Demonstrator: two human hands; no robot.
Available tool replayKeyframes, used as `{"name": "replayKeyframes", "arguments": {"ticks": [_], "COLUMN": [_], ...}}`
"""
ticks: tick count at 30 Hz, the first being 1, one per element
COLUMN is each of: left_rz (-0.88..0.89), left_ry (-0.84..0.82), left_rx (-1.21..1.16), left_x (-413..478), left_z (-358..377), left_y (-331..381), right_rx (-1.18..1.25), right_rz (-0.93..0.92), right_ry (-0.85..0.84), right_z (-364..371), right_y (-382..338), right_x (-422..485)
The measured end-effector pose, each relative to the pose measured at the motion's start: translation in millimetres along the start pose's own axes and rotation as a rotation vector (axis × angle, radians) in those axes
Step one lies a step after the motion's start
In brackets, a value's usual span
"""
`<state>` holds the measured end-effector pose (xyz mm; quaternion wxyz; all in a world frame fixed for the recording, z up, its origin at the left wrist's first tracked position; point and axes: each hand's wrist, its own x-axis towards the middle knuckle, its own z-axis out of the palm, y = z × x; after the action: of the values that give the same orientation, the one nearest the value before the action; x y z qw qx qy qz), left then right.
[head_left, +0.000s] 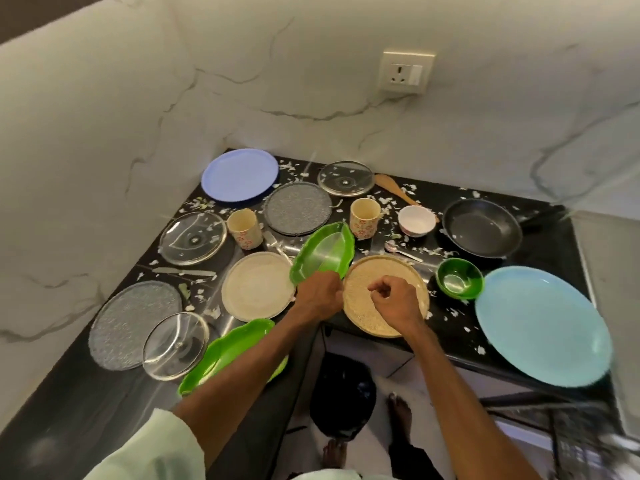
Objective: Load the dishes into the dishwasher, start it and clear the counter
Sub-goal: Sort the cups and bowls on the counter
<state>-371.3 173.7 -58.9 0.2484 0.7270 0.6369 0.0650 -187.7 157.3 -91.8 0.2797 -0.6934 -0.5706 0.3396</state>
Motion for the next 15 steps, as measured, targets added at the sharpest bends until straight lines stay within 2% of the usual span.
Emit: {"name": "replayKeyframes", "arguments": {"ticks": [9, 15], "left_rz": [0.139, 0.196], "left_ry": [-0.066, -0.08], "left_rx": [0.033, 0.074], "left_x": [17, 40], "left_z": [23, 31], "left_y": [20, 36], "right_rx": [-0.049, -0.05], "right_rz": [0.194, 0.253], "right_ry": [0.144, 0.228], "right_z": [-35, -61], "right_y": [39, 47], "right_x": [-16, 5]}}
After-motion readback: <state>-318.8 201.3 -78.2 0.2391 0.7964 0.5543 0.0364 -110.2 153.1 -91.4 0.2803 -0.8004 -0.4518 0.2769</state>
